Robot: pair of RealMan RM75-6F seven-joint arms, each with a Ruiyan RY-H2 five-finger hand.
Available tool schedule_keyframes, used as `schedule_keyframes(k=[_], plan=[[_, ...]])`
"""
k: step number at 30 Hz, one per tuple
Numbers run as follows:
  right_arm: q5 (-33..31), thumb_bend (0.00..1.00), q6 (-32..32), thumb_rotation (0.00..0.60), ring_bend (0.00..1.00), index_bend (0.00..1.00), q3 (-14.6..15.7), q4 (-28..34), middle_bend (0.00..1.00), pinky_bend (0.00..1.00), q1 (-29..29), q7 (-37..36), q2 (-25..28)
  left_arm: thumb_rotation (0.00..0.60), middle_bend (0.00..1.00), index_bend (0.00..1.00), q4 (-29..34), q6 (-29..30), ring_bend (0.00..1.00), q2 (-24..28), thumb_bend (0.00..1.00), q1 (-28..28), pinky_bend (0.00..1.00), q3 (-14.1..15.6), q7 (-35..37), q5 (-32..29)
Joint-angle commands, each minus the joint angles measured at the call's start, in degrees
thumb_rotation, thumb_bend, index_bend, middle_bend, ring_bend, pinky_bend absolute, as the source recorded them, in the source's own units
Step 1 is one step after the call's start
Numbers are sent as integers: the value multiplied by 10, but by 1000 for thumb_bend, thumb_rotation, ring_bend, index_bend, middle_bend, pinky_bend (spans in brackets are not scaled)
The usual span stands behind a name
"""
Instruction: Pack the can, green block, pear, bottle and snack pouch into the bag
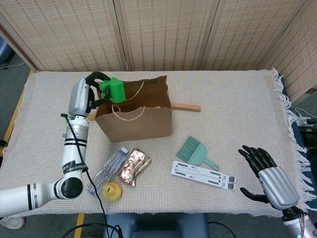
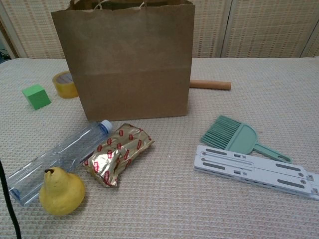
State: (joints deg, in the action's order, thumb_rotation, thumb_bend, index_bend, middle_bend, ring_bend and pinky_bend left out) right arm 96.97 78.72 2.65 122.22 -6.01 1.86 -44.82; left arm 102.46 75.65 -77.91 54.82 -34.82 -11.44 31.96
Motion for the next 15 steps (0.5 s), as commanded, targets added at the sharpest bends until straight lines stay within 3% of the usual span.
schedule_keyframes(k=[1, 4, 7, 9, 11, 15], plan=[[-7, 98, -4, 600, 0, 0, -3, -1, 0, 0, -3, -3, 1, 600, 630, 607, -41, -29, 618, -31, 579, 33, 789, 21, -32, 10], [-16, 98, -8, 600, 0, 0, -5, -2, 0, 0, -6, -5, 2, 600, 555, 547, -43, -52, 546, -34, 544, 41, 710, 49, -62, 20], [-19, 97, -12, 600, 0, 0, -6, -3, 0, 0, -7, -4, 2, 600, 346, 345, -32, -71, 330, -28, 475, 42, 507, 75, -92, 22], [-17, 97, -12, 600, 0, 0, -5, -3, 0, 0, -7, -4, 1, 600, 199, 203, -23, -73, 156, -26, 453, 42, 353, 77, -101, 10], [-15, 98, -10, 600, 0, 0, -4, -3, 0, 0, -6, -5, 1, 600, 111, 129, -18, -72, 65, -25, 450, 42, 269, 75, -104, 3], [-7, 97, -8, 600, 0, 0, -2, -2, 0, 0, -4, -3, 1, 600, 61, 91, -8, -66, 36, -19, 450, 39, 247, 67, -100, 3]])
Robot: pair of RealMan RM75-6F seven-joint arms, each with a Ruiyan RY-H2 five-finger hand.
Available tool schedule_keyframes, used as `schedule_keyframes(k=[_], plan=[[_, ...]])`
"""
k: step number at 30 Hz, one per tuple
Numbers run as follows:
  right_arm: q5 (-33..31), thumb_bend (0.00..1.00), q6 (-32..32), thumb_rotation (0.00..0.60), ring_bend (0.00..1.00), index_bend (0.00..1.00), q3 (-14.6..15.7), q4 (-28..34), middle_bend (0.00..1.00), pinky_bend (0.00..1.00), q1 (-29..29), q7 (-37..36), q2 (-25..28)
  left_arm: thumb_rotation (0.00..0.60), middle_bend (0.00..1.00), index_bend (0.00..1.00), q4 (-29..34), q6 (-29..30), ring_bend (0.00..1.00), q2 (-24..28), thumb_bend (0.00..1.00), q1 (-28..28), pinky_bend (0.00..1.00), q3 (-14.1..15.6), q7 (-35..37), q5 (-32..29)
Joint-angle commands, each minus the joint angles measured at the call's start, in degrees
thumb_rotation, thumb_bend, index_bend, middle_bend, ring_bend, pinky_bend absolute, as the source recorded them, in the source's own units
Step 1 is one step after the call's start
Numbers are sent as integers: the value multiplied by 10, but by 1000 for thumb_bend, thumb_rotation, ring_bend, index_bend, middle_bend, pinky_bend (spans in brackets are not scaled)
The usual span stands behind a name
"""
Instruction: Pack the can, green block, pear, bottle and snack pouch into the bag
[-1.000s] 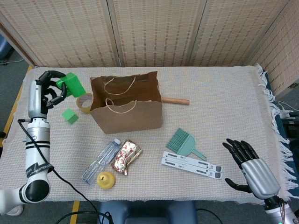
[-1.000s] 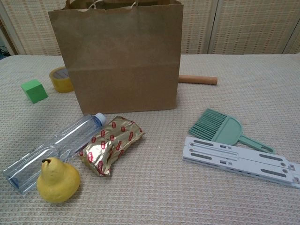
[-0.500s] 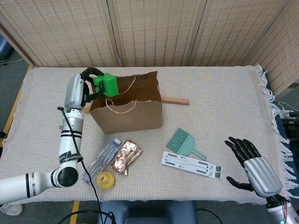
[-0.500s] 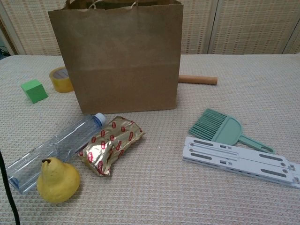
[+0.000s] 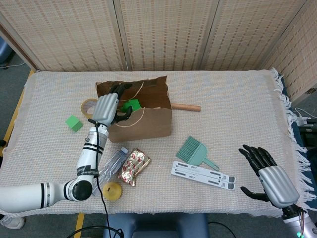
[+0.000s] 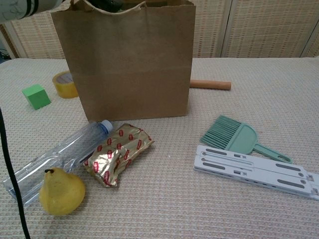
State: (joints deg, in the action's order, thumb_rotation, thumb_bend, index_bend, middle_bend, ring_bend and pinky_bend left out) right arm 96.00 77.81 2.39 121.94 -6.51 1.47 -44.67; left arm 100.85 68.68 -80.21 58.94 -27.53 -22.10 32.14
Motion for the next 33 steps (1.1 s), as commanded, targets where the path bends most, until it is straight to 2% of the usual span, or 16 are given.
schedule_keyframes(k=[1, 7, 13, 16, 20, 23, 25, 28, 30, 33], plan=[[4, 97, 1, 600, 0, 0, 2, 0, 0, 0, 1, 2, -1, 600, 60, 91, 11, 6, 34, 4, 450, -4, 246, -8, 11, 3], [10, 97, 3, 600, 0, 0, 4, 1, 0, 0, 3, 6, -2, 600, 59, 90, 32, 13, 30, 19, 444, -20, 243, -20, 36, 18], [13, 98, 3, 600, 0, 0, 6, -1, 0, 0, 5, 8, -4, 600, 67, 95, 64, 34, 44, 51, 453, -61, 246, -49, 98, 31], [15, 97, 3, 600, 0, 0, 7, -1, 0, 0, 5, 7, -4, 600, 84, 120, 93, 39, 54, 84, 511, -94, 248, -62, 129, 28], [17, 97, 3, 600, 0, 0, 8, 0, 0, 0, 5, 8, -4, 600, 94, 142, 126, 39, 55, 139, 555, -148, 250, -63, 164, 42], [21, 97, 4, 600, 0, 0, 10, 1, 0, 0, 7, 12, -5, 600, 103, 144, 136, 33, 55, 182, 564, -192, 250, -44, 179, 62], [24, 97, 5, 600, 0, 0, 11, 1, 0, 0, 8, 14, -6, 600, 105, 146, 139, 26, 55, 212, 569, -223, 250, -15, 175, 87], [26, 98, 6, 600, 0, 0, 13, 3, 0, 0, 9, 17, -7, 600, 104, 146, 134, 19, 56, 250, 564, -265, 251, 43, 153, 144], [27, 98, 5, 600, 0, 0, 14, 3, 0, 0, 10, 19, -8, 600, 102, 146, 131, 13, 55, 269, 500, -290, 248, 85, 136, 182], [28, 97, 1, 600, 0, 0, 16, 3, 0, 0, 10, 24, -11, 600, 89, 133, 142, -2, 55, 288, 429, -319, 241, 133, 127, 211]])
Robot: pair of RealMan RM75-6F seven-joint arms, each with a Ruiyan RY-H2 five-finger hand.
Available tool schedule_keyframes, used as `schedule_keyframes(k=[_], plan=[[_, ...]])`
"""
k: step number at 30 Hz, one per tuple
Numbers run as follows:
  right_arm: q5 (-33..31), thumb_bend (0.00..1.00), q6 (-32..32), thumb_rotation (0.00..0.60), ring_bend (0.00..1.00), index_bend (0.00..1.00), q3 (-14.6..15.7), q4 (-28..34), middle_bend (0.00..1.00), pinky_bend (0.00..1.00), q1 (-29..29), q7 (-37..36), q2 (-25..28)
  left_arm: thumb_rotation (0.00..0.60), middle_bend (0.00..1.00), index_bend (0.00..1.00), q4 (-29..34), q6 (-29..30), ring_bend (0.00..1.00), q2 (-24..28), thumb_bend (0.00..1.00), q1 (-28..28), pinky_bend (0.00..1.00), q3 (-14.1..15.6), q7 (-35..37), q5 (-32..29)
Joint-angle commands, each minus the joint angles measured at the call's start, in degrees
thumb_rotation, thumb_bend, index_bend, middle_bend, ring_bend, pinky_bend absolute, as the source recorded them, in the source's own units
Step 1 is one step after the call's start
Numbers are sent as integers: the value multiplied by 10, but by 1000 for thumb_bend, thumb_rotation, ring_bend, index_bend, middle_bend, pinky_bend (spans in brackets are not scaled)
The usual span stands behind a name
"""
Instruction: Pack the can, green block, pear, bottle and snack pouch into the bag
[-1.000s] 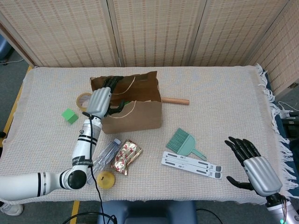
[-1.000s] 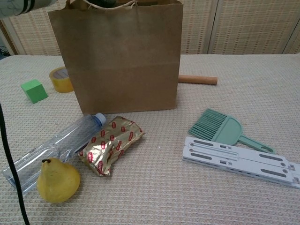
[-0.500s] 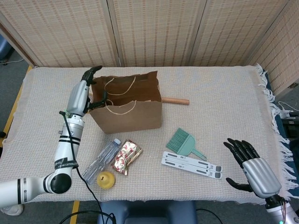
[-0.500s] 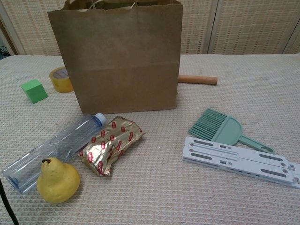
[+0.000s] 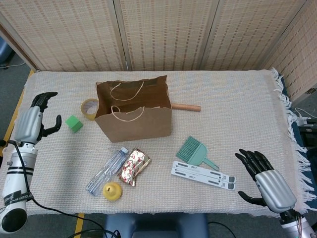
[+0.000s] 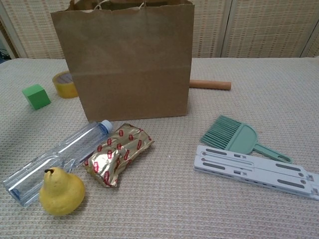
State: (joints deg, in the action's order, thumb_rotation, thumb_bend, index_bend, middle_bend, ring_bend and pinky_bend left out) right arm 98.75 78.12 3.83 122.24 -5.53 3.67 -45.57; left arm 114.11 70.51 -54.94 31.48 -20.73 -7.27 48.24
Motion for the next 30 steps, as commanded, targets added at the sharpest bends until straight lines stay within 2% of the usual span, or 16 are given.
schedule_keyframes(k=[1, 5, 8, 10, 15, 18, 24, 30], plan=[[0, 97, -4, 600, 0, 0, 2, 0, 0, 0, -1, 3, -2, 600, 85, 129, 14, -26, 55, 40, 419, -52, 239, 78, -23, 57], [0, 98, -6, 600, 0, 0, 3, 1, 0, 0, -1, 6, -4, 600, 77, 106, -1, -43, 53, 42, 399, -77, 238, 132, -28, 136], [-1, 97, -8, 600, 0, 0, 3, 0, 0, 0, -2, 4, -4, 600, 66, 94, -60, -47, 36, 30, 398, -88, 232, 170, -4, 260], [-1, 97, -9, 600, 0, 0, 3, 0, 0, 0, -2, 2, -3, 600, 51, 82, -121, -35, 22, 18, 398, -93, 219, 198, 34, 369], [-2, 97, -6, 600, 0, 0, 2, -1, 0, 0, -2, -2, -1, 600, 2, 34, -286, 48, 0, -11, 398, -86, 183, 264, 81, 615], [-8, 97, -11, 600, 0, 0, 1, -1, 0, 0, -4, 2, -3, 600, 0, 22, -357, 103, 0, -31, 398, -76, 180, 288, 84, 715], [-12, 97, -16, 600, 0, 0, 2, 0, 0, 0, -5, 13, -6, 600, 0, 1, -433, 122, 0, -60, 397, -41, 168, 318, 48, 825], [-13, 98, -13, 600, 0, 0, 2, -1, 0, 0, -4, 9, -5, 600, 0, 0, -452, 115, 0, -65, 396, -28, 151, 341, 17, 860]])
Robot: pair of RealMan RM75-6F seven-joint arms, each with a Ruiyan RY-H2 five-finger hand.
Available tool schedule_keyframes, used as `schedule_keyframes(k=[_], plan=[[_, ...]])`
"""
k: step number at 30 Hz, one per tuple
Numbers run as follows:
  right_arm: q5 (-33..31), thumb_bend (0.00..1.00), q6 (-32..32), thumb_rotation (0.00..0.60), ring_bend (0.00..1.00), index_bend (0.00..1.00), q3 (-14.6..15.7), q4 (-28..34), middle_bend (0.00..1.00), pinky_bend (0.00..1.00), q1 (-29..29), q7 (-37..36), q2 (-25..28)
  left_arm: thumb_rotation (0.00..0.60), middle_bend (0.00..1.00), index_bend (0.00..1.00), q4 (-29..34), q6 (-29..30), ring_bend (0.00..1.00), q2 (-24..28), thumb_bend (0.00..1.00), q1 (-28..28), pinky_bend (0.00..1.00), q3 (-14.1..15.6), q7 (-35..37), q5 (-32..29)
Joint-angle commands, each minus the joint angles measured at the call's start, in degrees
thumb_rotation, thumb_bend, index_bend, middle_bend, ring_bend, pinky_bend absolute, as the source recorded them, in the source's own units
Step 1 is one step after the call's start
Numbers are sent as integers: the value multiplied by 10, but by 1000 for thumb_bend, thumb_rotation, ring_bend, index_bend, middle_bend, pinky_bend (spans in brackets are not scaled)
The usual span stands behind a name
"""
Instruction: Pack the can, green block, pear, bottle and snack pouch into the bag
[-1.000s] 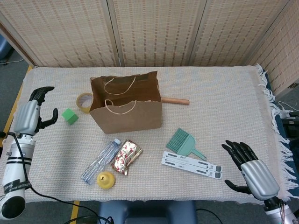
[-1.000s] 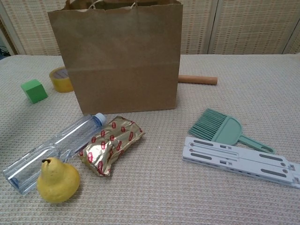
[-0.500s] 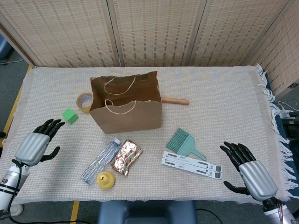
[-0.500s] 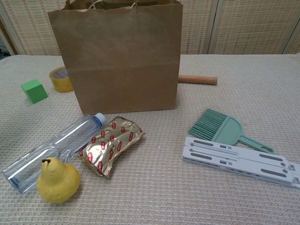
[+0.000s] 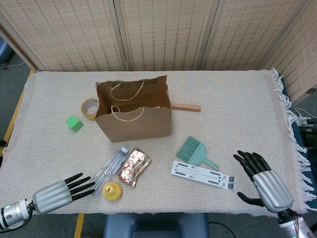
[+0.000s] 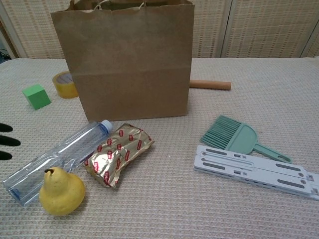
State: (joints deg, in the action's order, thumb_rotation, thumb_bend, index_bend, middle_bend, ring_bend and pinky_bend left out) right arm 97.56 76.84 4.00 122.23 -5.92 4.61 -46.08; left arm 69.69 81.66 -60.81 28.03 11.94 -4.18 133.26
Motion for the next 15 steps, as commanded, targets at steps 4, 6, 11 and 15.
schedule_keyframes(k=[4, 6, 11, 15], plan=[[-5, 97, -4, 600, 0, 0, 0, -4, 0, 0, -2, -3, 0, 600, 0, 0, -2, 6, 0, -11, 396, -6, 150, 25, -23, 0], [-6, 97, -5, 600, 0, 0, 0, -4, 0, 0, -2, -3, 0, 600, 0, 0, 5, 2, 0, -15, 396, -10, 151, 29, -27, -6], [-4, 97, -8, 600, 0, 0, 1, -3, 0, 0, -3, 0, -1, 600, 0, 0, 36, -8, 0, -21, 397, -6, 155, 31, -42, -8], [-2, 98, -7, 600, 0, 0, 1, -1, 0, 0, -3, 2, -1, 600, 0, 0, 77, -32, 0, -26, 397, 7, 155, 31, -47, -12]])
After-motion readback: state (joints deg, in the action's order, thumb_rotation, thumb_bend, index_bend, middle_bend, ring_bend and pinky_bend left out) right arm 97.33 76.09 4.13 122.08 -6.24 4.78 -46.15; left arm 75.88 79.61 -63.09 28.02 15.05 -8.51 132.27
